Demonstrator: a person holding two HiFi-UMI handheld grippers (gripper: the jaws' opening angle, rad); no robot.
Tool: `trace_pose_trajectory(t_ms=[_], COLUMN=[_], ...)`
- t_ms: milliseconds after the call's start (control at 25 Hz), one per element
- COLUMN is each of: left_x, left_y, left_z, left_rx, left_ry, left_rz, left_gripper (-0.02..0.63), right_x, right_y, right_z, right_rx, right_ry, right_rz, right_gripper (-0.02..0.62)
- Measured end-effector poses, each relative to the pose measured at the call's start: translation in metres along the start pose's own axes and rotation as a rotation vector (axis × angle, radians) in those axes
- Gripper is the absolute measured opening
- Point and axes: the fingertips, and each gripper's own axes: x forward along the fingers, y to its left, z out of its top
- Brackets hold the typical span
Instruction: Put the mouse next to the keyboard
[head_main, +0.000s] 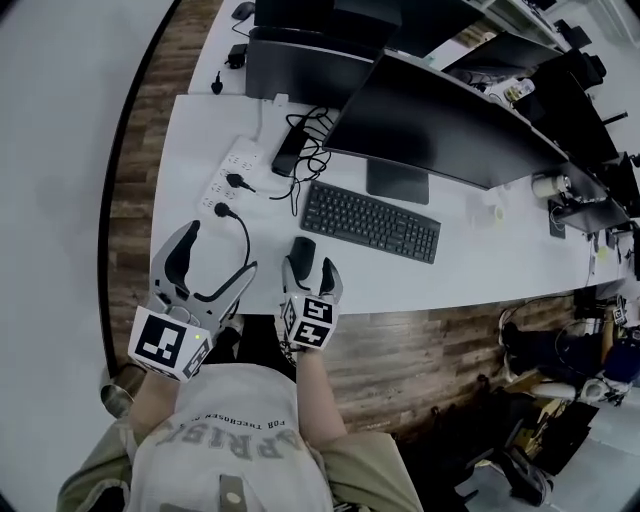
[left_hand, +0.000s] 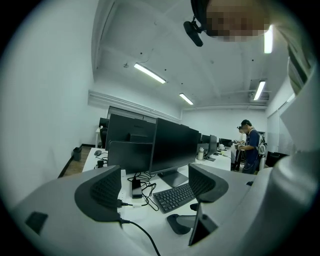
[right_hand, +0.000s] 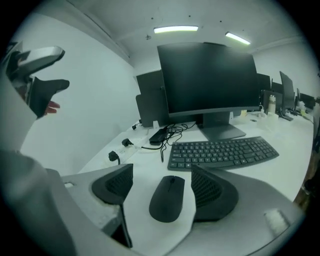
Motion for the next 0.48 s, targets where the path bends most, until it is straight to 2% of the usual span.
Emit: trace_pose_trajectory(t_ms=[280, 480], left_x=[0.023, 0.032], left_y=[0.003, 0.005], left_z=[-0.001, -0.001], left_rx=[0.004, 0.018], left_ry=[0.018, 0.031], left_rz=[0.029, 0.036], left_gripper=[0.403, 0.403], right_x=[0.037, 0.053], right_y=[-0.008, -0.014], right_z=[-0.043, -0.063], right_rx=[-0.006, -0.016], right_ry=[0.158, 0.245], right_rz=[-0.009, -0.047], right_gripper=[0.354, 0.354])
